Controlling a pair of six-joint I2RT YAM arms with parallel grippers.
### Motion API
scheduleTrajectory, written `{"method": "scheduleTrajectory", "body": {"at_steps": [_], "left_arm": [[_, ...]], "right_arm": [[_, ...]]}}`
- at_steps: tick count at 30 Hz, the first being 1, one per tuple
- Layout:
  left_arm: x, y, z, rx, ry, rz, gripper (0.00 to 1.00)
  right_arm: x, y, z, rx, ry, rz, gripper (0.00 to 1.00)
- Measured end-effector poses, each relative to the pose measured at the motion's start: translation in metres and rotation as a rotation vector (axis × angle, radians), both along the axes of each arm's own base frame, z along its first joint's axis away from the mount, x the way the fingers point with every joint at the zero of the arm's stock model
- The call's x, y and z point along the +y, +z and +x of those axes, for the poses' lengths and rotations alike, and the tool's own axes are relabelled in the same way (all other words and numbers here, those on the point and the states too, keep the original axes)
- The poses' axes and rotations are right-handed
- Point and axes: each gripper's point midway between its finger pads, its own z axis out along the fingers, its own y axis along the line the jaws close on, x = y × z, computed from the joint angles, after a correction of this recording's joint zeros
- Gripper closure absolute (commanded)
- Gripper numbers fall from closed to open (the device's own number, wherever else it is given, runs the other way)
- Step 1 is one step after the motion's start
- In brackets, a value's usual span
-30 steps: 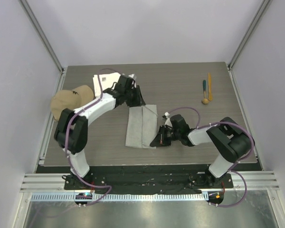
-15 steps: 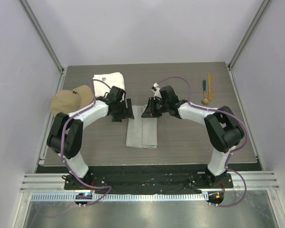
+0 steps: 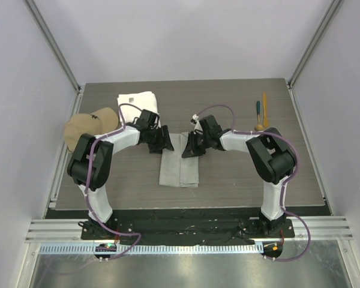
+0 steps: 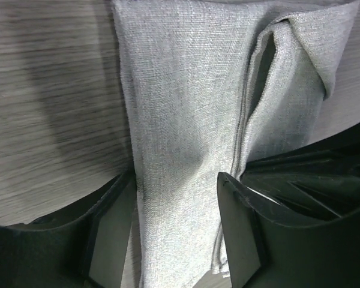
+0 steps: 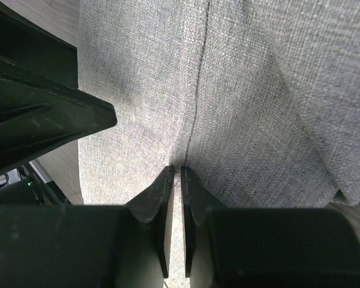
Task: Fold the napkin into a case and place the utensils inside
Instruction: Rotate the 2/3-rectangle-folded napkin at the center of the board.
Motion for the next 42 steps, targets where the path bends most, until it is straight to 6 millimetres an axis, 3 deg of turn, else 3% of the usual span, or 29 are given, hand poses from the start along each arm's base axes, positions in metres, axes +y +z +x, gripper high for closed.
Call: {"method": "scheduleTrajectory", "body": {"at_steps": [6,7,10,14,20,29,34,42], "left_arm": [[-0.006,-0.003,-0.002,0.017,-0.003,-0.043,0.58],[-0.007,-0.004,-0.003,0.024,0.0,-0.052,0.71],[-0.009,-0.006,-0.004,0.035,0.001,-0.06,0.9],[-0.008,-0.009,-0.007,0.048,0.002,-0.054,0.99],[-0.014,0.004,-0.012,0.038,-0.011,-0.044,1.0],[-0.062,0.037,-0.015,-0.031,-0.024,-0.014,1.0],[-0.065,0.033,-0.012,-0.039,0.046,0.074,1.0],[-0.052,0.025,-0.008,-0.072,0.143,0.152,0.96]], "right_arm": [[0.002,-0.002,0.0,0.002,0.001,0.033,0.85],[0.002,-0.003,0.001,0.001,0.002,0.038,0.85],[0.005,-0.003,0.002,0.001,0.001,0.056,0.85],[0.007,-0.003,0.004,0.0,0.001,0.067,0.86],[0.01,-0.004,0.005,-0.004,0.004,0.082,0.89],[0.013,-0.005,0.006,0.002,0.0,0.11,0.89],[0.014,-0.004,0.006,0.01,-0.006,0.12,0.89],[0.013,-0.002,0.006,0.012,-0.014,0.114,0.89]]}}
